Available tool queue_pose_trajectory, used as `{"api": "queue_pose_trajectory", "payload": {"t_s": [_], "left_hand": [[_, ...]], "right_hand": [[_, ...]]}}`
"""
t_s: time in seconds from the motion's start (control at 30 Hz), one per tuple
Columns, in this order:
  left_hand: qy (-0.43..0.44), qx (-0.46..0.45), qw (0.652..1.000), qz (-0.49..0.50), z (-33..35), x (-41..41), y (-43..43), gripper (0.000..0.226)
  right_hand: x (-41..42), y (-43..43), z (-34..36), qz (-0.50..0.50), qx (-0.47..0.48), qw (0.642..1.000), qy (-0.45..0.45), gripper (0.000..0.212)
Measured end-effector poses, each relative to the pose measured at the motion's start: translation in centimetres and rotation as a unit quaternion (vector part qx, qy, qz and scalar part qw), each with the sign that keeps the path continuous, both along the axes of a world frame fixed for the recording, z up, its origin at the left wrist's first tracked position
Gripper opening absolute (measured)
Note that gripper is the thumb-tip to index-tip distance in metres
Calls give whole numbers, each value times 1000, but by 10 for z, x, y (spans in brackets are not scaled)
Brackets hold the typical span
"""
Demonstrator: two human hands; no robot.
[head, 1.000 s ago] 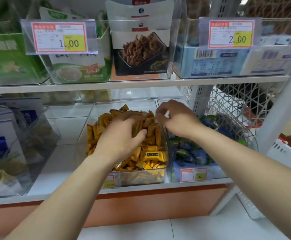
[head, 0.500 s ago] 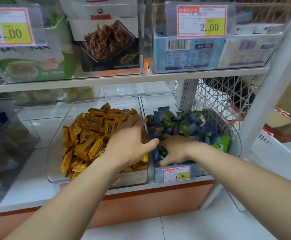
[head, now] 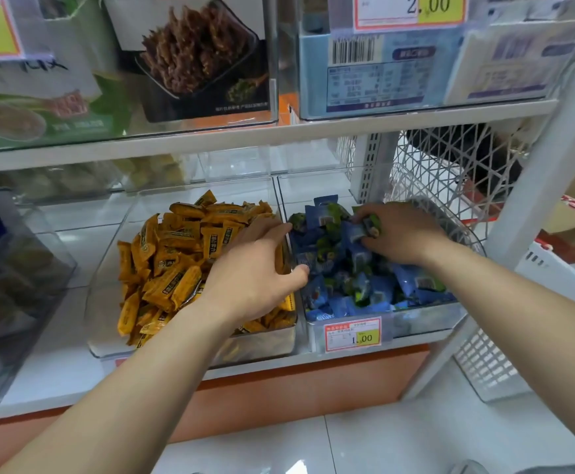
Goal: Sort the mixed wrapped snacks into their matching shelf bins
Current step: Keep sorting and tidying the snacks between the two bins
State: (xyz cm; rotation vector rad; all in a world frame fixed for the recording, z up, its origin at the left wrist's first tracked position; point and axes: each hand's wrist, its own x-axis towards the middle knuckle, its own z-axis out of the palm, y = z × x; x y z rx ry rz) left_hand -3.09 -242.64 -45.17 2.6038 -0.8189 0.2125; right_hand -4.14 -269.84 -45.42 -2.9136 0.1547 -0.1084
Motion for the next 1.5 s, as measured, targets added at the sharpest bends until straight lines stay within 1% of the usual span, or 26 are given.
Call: {"api": "queue_pose_trajectory", "payload": {"t_s": [0.1, 0.2, 0.23, 0.27, 0.33, 0.37, 0.4, 0.43, 0.47, 0.5, 0.53, 0.57, 0.6, 0.67, 0.73, 0.87, 1.0, 1.03, 1.13, 1.2, 1.27, 1.3, 1.37, 1.4, 1.47, 1.5], "left_hand": [[-2, -2, 1000, -5, 0, 0, 1, 78], [-7, -1, 1000, -10, 1, 1, 1, 77], [-9, -1, 1000, -10, 1, 1, 1, 76], [-9, -2, 1000, -10, 1, 0, 1, 77], [-8, -3, 1000, -10, 2, 0, 0, 78], [-7, -3, 1000, -10, 3, -1, 0, 78], [-8, -3, 1000, -10, 3, -1, 0, 78], [-10, -3, 1000, -10, 3, -1, 0, 77], [-11, -3, 1000, -10, 3, -1, 0, 76], [-12, -3, 1000, -10, 3, -1, 0, 75], [-12, -3, 1000, -10, 3, -1, 0, 75], [-11, -3, 1000, -9, 2, -1, 0, 75], [-11, -2, 1000, -9, 2, -1, 0, 76], [-10, -1, 1000, -8, 2, -1, 0, 78], [-8, 0, 1000, -8, 2, -1, 0, 78], [1, 2, 1000, -12, 3, -1, 2, 79], [9, 0, 1000, -10, 3, -1, 3, 82], [8, 0, 1000, -10, 3, -1, 3, 82], [5, 1, 1000, -10, 1, -1, 4, 82], [10, -2, 1000, -12, 1, 1, 4, 80], [14, -8, 1000, -14, 1, 2, 5, 81], [16, -10, 1000, -14, 1, 2, 5, 82], [16, -11, 1000, -15, 1, 2, 4, 83], [14, -11, 1000, -16, 2, 2, 4, 83], [13, -11, 1000, -18, 2, 1, 3, 82], [14, -11, 1000, -18, 2, 2, 3, 82]], "right_hand": [[4, -10, -5, -54, -8, 999, 0, 46], [3, -4, 1, -114, -70, 991, 5, 72], [1, 3, 4, -115, -85, 990, -17, 77], [-2, 12, 7, -94, -86, 990, -56, 74], [-8, 35, 10, 5, -28, 993, -113, 47], [-10, 46, 11, 56, 24, 994, -89, 30], [-13, 58, 10, 96, 75, 992, -31, 17], [-14, 69, 6, 127, 108, 985, 37, 12], [-14, 76, 0, 151, 117, 977, 99, 13], [-13, 81, -7, 165, 88, 970, 155, 20], [-11, 84, -15, 173, 31, 963, 203, 35], [-9, 86, -21, 176, -33, 954, 241, 60], [-6, 86, -25, 173, -69, 946, 267, 80], [-1, 87, -28, 170, -77, 937, 295, 98], [2, 89, -28, 173, -88, 931, 309, 103], [0, 94, -29, 195, -98, 931, 292, 93], [0, 91, -31, 200, -105, 926, 302, 79], [1, 88, -32, 196, -86, 931, 294, 77], [1, 78, -30, 155, 37, 961, 227, 79], [1, 67, -26, 118, 101, 976, 153, 82], [2, 53, -19, 73, 170, 980, 73, 85], [2, 44, -14, 54, 198, 978, 31, 79], [1, 29, -6, 23, 224, 973, -56, 52], [0, 22, -2, 6, 223, 970, -95, 45], [-1, 10, 3, -22, 191, 972, -136, 42], [-1, 5, 5, -35, 167, 976, -132, 42]]}}
